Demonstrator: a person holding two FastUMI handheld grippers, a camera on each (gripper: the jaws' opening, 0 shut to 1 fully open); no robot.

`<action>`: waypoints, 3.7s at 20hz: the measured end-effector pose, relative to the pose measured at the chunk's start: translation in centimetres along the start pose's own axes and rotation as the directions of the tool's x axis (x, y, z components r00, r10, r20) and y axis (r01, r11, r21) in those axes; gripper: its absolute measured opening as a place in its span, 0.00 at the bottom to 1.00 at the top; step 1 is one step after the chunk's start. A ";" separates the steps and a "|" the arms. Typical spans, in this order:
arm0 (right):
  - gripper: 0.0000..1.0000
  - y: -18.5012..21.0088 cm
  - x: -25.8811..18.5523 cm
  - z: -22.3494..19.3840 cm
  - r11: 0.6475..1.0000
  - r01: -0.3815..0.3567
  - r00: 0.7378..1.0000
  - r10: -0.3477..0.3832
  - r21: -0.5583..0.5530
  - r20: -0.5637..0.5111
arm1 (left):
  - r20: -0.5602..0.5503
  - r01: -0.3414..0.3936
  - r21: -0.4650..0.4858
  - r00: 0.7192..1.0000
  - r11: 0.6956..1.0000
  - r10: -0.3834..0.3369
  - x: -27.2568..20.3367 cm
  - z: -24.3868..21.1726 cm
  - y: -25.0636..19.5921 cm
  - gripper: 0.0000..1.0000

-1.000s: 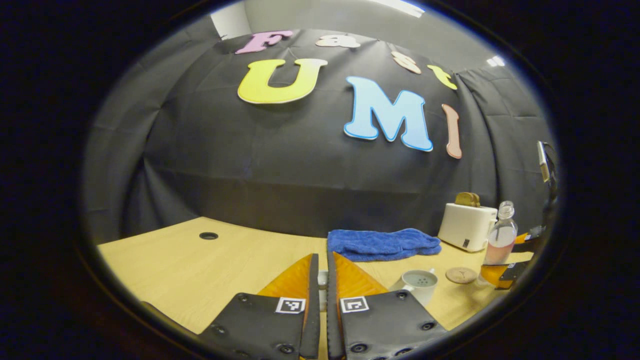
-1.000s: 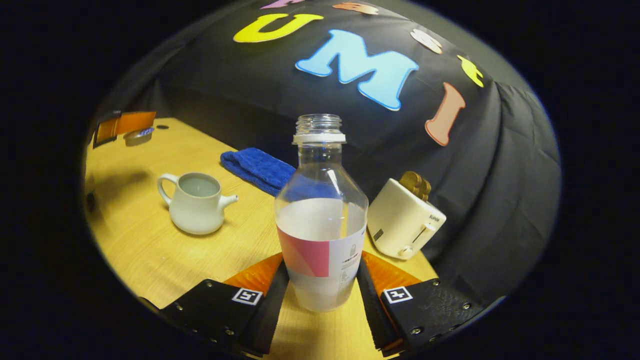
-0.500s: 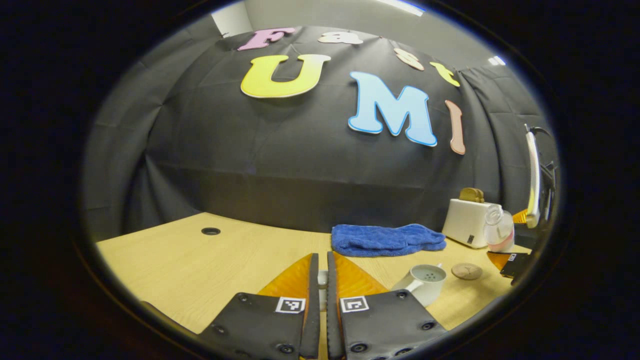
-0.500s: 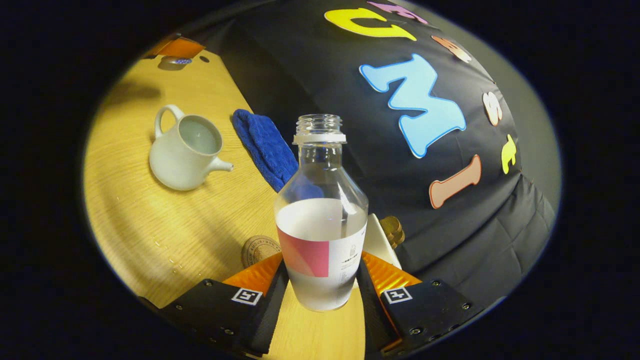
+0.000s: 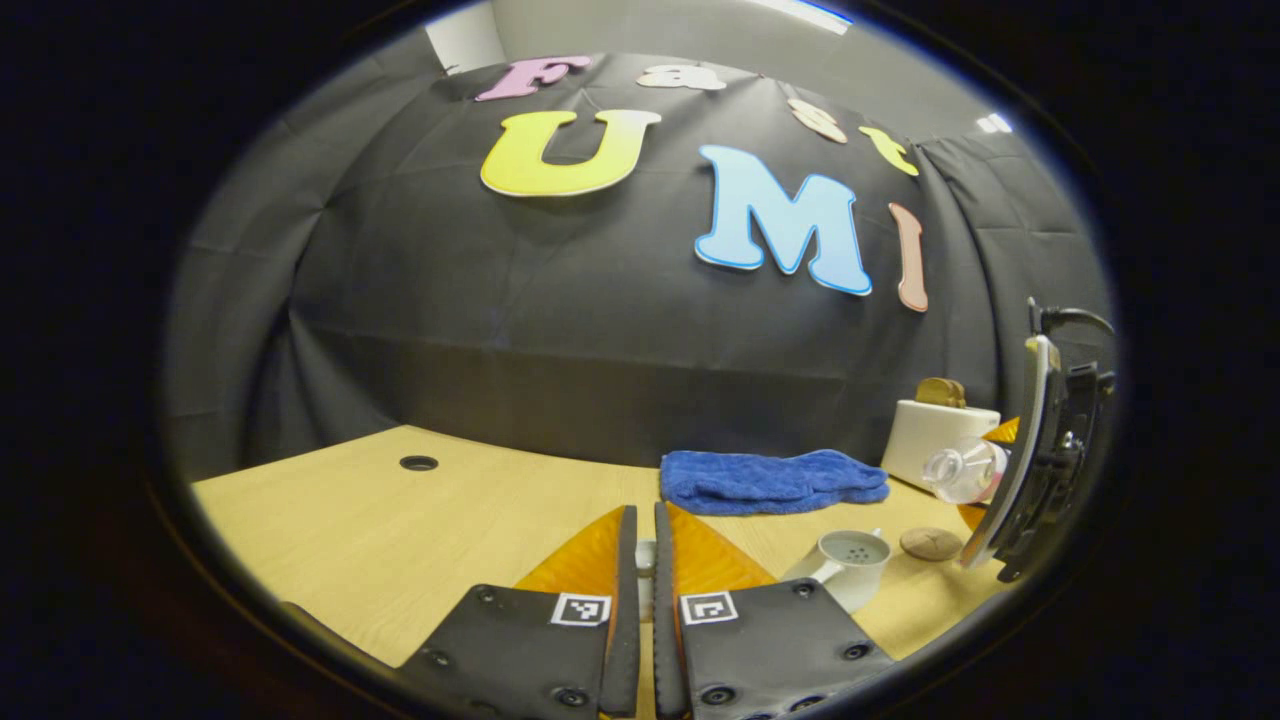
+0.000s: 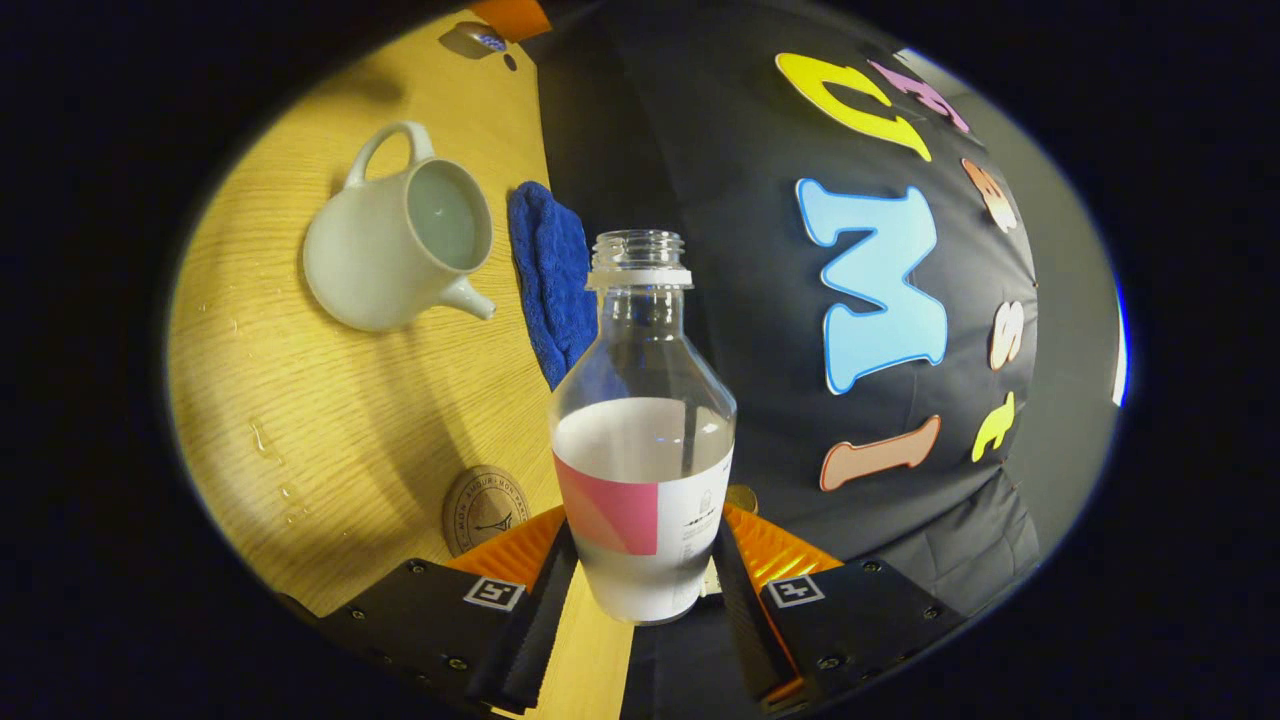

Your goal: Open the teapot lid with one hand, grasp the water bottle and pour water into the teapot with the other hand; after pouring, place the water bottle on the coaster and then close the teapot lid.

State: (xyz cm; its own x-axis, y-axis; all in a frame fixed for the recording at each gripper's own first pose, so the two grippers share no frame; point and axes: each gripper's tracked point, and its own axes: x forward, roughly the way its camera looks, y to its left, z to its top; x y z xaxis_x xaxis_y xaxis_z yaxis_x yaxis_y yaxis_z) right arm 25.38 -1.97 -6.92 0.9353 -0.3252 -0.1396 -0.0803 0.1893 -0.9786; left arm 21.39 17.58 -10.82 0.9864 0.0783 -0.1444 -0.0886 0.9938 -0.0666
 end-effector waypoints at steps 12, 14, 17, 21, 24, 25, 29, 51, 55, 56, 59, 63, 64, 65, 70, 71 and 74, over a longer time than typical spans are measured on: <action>0.72 -1.3 0.6 3.1 0.951 0.075 0.996 -0.055 -0.300 0.075 | 0.001 0.009 -0.004 1.000 1.000 -0.009 0.1 0.0 0.1 0.11; 0.72 -1.6 0.6 3.1 0.934 0.090 0.994 -0.064 -0.345 0.085 | 0.001 0.010 -0.008 1.000 1.000 -0.010 0.2 0.0 0.1 0.12; 0.72 -2.1 0.7 3.3 0.913 0.107 0.992 -0.075 -0.393 0.097 | 0.002 0.011 -0.013 1.000 1.000 -0.011 0.1 0.1 0.2 0.12; 0.72 -2.4 1.1 3.4 0.894 0.127 0.990 -0.090 -0.429 0.105 | 0.003 0.013 -0.020 1.000 1.000 -0.013 0.2 0.1 0.3 0.12; 0.72 -2.7 1.1 3.7 0.878 0.151 0.987 -0.108 -0.454 0.119 | 0.002 0.013 -0.026 1.000 1.000 -0.013 0.1 0.1 0.4 0.12; 0.72 -2.9 1.0 3.9 0.870 0.165 0.985 -0.120 -0.464 0.126 | 0.002 0.014 -0.028 1.000 1.000 -0.014 0.1 0.1 0.4 0.15; 0.72 -3.9 0.7 4.7 0.814 0.241 0.969 -0.169 -0.528 0.182 | 0.001 0.016 -0.030 1.000 0.999 -0.016 0.1 0.3 0.4 0.15; 0.72 -4.9 -0.1 8.7 0.629 0.388 0.917 -0.187 -0.674 0.353 | 0.003 0.017 -0.042 1.000 0.999 -0.017 0.3 0.0 0.5 0.12; 0.72 -4.9 -0.3 9.7 0.625 0.401 0.910 -0.186 -0.670 0.372 | 0.005 0.016 -0.046 1.000 0.999 -0.016 0.3 0.1 0.6 0.12; 0.72 -4.8 -0.6 9.8 0.621 0.405 0.908 -0.187 -0.671 0.376 | 0.005 0.015 -0.047 1.000 0.999 -0.015 0.3 0.0 0.6 0.15; 0.72 -4.9 -0.4 10.0 0.606 0.415 0.904 -0.189 -0.679 0.385 | 0.006 0.016 -0.050 1.000 0.999 -0.015 0.3 0.0 0.6 0.14; 0.72 -5.3 -0.4 10.2 0.567 0.449 0.890 -0.209 -0.691 0.406 | 0.004 0.016 -0.048 1.000 0.999 -0.016 0.3 -0.1 0.5 0.12; 0.72 -5.2 -0.4 10.0 0.566 0.448 0.890 -0.211 -0.692 0.403 | 0.004 0.016 -0.049 1.000 0.999 -0.016 0.3 -0.1 0.6 0.12; 0.72 -5.3 -0.3 10.1 0.564 0.450 0.890 -0.214 -0.693 0.404 | 0.005 0.017 -0.049 1.000 0.999 -0.016 0.4 0.0 0.6 0.15; 0.72 -5.5 -0.3 9.9 0.577 0.458 0.886 -0.230 -0.677 0.403 | 0.006 0.018 -0.052 1.000 0.998 -0.017 0.3 -0.1 0.6 0.12; 0.72 -5.5 -0.2 9.8 0.584 0.460 0.884 -0.233 -0.669 0.405 | 0.007 0.019 -0.054 1.000 0.998 -0.019 0.4 -0.1 0.5 0.12; 0.73 -4.9 0.4 9.3 0.645 0.418 0.902 -0.208 -0.640 0.379 | 0.008 0.020 -0.058 1.000 0.998 -0.019 0.4 -0.1 0.5 0.15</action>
State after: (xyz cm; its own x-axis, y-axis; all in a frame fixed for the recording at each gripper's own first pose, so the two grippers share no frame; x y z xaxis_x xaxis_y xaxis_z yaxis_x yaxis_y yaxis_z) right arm 29.35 5.55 -0.77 0.9906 0.0188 0.1353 0.1188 -0.6065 -0.7862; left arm 21.74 18.13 -11.00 0.9890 0.0597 -0.1355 -0.0770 0.9890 -0.1261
